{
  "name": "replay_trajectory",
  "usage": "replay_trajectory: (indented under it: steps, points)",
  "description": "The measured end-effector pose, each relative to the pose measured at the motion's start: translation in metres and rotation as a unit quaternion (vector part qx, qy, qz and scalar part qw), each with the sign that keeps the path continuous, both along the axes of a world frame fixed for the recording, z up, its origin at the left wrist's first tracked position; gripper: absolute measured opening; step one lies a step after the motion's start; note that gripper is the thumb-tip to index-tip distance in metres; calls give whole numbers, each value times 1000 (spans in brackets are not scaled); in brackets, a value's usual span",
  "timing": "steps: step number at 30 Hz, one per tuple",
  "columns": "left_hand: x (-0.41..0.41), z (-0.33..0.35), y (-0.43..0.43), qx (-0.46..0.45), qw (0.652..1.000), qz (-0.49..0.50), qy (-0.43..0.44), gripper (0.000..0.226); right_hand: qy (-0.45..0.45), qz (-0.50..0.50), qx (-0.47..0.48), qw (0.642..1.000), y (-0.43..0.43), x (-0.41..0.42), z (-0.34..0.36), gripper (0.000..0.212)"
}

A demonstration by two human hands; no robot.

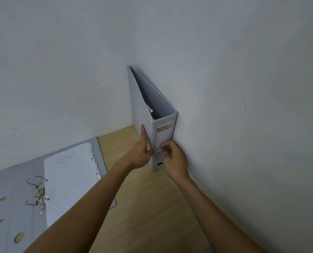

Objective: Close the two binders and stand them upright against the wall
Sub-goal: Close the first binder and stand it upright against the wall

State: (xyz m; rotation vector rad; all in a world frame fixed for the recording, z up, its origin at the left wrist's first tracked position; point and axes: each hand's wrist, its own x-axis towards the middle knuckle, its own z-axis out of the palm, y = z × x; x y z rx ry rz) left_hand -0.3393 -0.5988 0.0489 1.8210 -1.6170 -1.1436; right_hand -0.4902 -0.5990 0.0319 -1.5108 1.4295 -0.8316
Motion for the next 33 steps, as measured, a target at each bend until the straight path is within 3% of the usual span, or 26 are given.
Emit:
replay_trajectory:
  steps: [6, 24, 33]
  points:
    - [3, -8, 3, -9, 999, 31, -7, 102, -12, 10, 3, 1000, 0, -1, -7, 37]
    - [18, -12, 41, -14, 995, 93, 23, 68, -8, -3, 50, 999, 6, 10, -5, 18]
    - [81, -15, 112, -9, 988, 146, 46, 55, -3, 57, 76, 995, 52, 75, -9, 16]
